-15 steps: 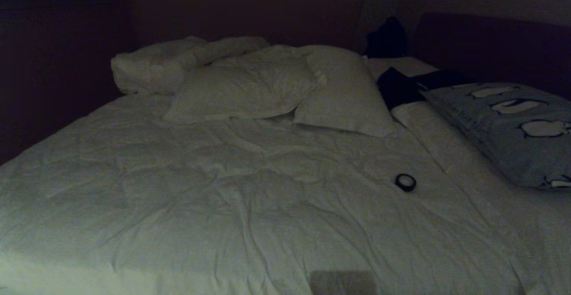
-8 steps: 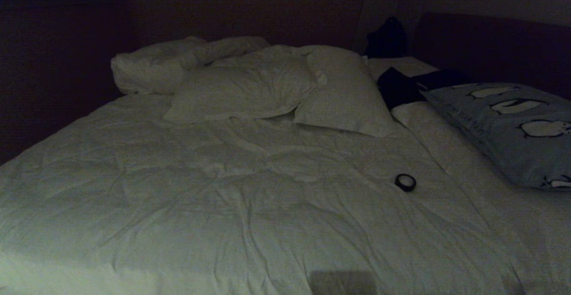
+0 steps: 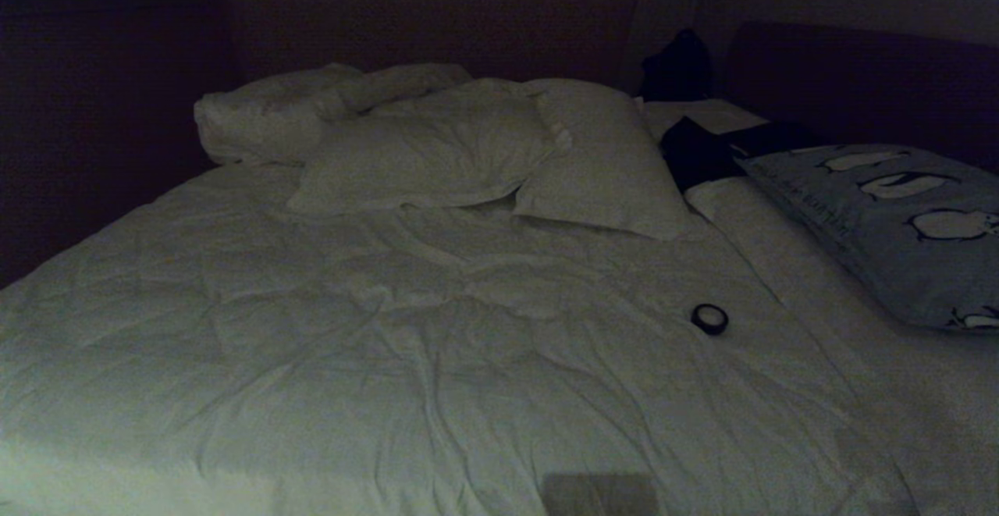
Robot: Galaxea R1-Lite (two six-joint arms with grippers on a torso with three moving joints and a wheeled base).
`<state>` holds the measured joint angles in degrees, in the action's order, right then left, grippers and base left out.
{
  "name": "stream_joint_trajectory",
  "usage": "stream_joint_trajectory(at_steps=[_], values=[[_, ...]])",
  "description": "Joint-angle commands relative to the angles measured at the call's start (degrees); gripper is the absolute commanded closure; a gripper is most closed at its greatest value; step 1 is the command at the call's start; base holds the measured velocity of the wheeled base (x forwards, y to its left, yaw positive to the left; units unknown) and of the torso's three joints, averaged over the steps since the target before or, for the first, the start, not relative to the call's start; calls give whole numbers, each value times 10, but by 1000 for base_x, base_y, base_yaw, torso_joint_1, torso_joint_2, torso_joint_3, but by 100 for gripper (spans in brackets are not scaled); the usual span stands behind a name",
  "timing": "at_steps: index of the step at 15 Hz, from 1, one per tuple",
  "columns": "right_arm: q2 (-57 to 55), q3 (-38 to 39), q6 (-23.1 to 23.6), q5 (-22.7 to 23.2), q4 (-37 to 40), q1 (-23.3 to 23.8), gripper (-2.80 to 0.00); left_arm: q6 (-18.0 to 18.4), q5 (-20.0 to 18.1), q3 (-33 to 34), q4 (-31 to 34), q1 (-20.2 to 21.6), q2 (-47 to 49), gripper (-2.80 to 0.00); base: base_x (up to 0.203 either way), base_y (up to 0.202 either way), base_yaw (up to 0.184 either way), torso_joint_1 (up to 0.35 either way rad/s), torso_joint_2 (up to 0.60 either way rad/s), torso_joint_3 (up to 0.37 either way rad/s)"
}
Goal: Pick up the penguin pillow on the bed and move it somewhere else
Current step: Pick up the pillow
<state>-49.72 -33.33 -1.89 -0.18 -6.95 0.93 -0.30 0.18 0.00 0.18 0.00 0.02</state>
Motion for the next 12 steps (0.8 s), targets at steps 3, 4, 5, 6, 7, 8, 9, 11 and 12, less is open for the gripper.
stream_joint_trajectory(at_steps=[3,4,5,6,7,8,9,11,12], values=[[-151,-117,-5,-3,-13,0,0,0,0,1,0,-1,0,0,0,0,0,0,0,0],[-171,-142,-6,-4,-14,0,0,0,0,1,0,0,0,0,0,0,0,0,0,0],[-189,-162,-6,-5,-14,1,0,0,0,1,0,0,0,0,0,0,0,0,0,0],[-208,-179,-6,-6,-14,1,0,0,0,1,0,0,0,0,0,0,0,0,0,0],[-225,-196,-6,-7,-14,3,0,0,0,1,0,0,0,0,0,0,0,0,0,0],[-238,-213,-6,-7,-15,9,0,0,0,1,0,0,0,0,0,0,0,0,0,0],[-250,-230,-6,-6,-14,16,0,0,0,1,0,0,0,0,0,0,0,0,0,0],[-282,-263,-7,-5,-15,26,0,0,0,1,0,0,0,0,0,0,0,0,0,0],[-297,-274,-7,-4,-15,31,0,0,0,1,0,0,0,0,0,0,0,0,0,0]])
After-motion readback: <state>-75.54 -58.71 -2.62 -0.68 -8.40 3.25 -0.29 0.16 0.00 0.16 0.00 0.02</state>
